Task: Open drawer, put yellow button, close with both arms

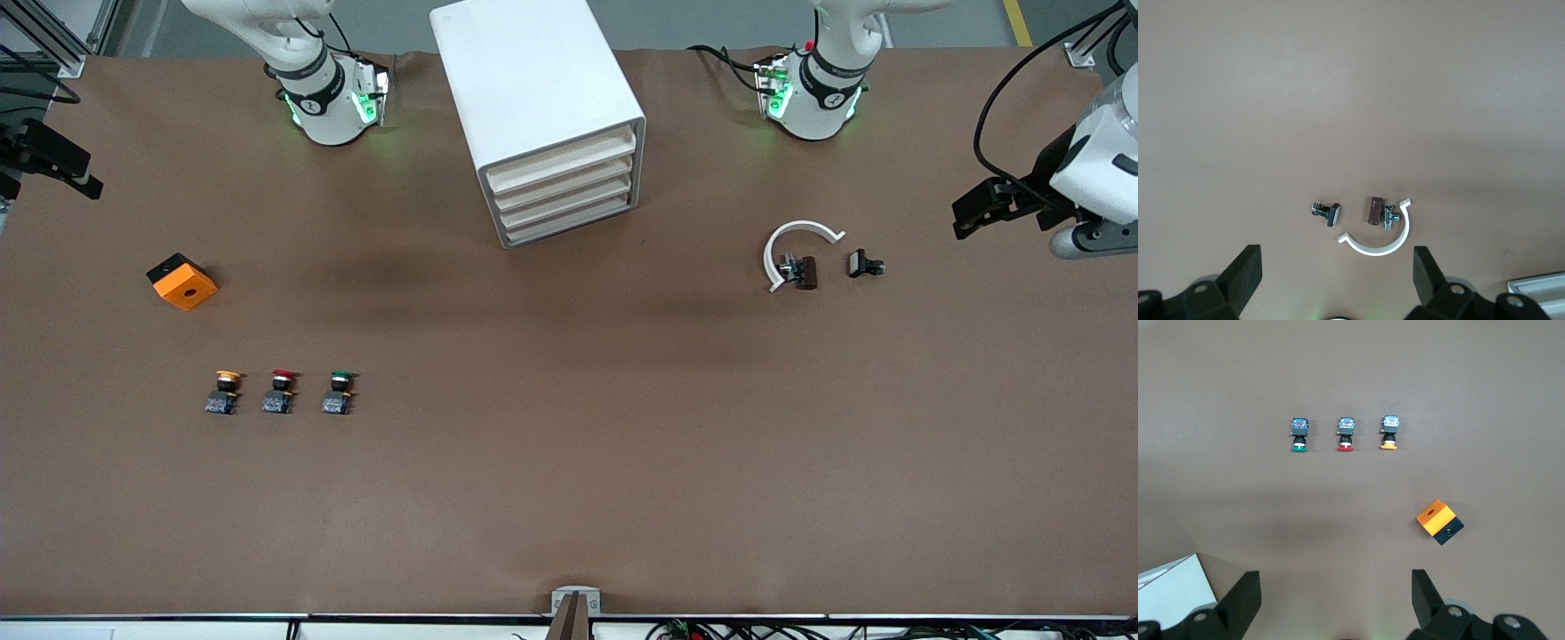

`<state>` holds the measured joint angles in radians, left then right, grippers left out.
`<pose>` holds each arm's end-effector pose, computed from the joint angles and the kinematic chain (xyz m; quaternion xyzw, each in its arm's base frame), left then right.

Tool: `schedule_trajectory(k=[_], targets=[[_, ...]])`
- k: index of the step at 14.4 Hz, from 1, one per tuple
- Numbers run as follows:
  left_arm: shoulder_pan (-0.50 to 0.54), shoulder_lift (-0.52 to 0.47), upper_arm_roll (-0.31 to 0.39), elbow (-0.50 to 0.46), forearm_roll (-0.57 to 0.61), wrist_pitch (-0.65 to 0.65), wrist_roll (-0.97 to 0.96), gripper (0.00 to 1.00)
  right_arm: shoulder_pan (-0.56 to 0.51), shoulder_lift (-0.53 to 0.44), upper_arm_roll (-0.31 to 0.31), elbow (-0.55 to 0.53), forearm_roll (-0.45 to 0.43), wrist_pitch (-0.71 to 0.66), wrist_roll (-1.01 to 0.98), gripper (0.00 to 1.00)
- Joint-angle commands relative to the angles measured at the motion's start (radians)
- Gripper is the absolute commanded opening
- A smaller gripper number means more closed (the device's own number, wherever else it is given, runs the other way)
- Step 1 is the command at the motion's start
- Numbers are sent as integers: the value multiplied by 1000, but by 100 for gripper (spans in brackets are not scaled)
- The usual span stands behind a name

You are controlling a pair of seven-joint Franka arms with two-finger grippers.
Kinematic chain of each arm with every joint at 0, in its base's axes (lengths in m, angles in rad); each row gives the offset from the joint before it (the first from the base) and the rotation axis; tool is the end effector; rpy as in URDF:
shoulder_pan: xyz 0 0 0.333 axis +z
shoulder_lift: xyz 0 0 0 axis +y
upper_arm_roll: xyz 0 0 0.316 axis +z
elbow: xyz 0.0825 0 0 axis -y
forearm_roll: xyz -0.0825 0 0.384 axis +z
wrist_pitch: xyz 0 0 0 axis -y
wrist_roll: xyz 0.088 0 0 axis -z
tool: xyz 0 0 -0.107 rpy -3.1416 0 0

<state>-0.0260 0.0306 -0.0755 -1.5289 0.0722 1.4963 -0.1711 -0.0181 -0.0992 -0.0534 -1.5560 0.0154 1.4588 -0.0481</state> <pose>0.5542 -0.0475 0.6211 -0.9982 -0.0363 0.0265 0.0389 0.5099 -0.0364 0.6744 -0.9999 0.0107 -0.0015 0.0102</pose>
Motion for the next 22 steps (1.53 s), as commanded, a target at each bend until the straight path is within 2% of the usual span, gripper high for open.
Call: schedule_trajectory(k=[1,5,9,12,18,22], targets=[[-5,81,-3,79,28,-21,-10,100,-2,-24,1,-21,17,9,-6,100],[-12,175,-10,79,14,-5,-106,100,0,-24,1,-21,15,11,-6,100],[-98,248,-26,73,12,-5,-407,100,-3,-24,1,-21,15,9,-6,100],[-162,291,-26,64,-47,-8,-603,100,-5,-24,0,-21,15,9,-7,100],[-369,437,-26,72,-81,-8,-1179,100,-5,-24,0,-21,14,8,-7,100],[-413,525,-27,110,-178,-2,-1787,100,-3,-24,0,-21,12,8,-7,100]])
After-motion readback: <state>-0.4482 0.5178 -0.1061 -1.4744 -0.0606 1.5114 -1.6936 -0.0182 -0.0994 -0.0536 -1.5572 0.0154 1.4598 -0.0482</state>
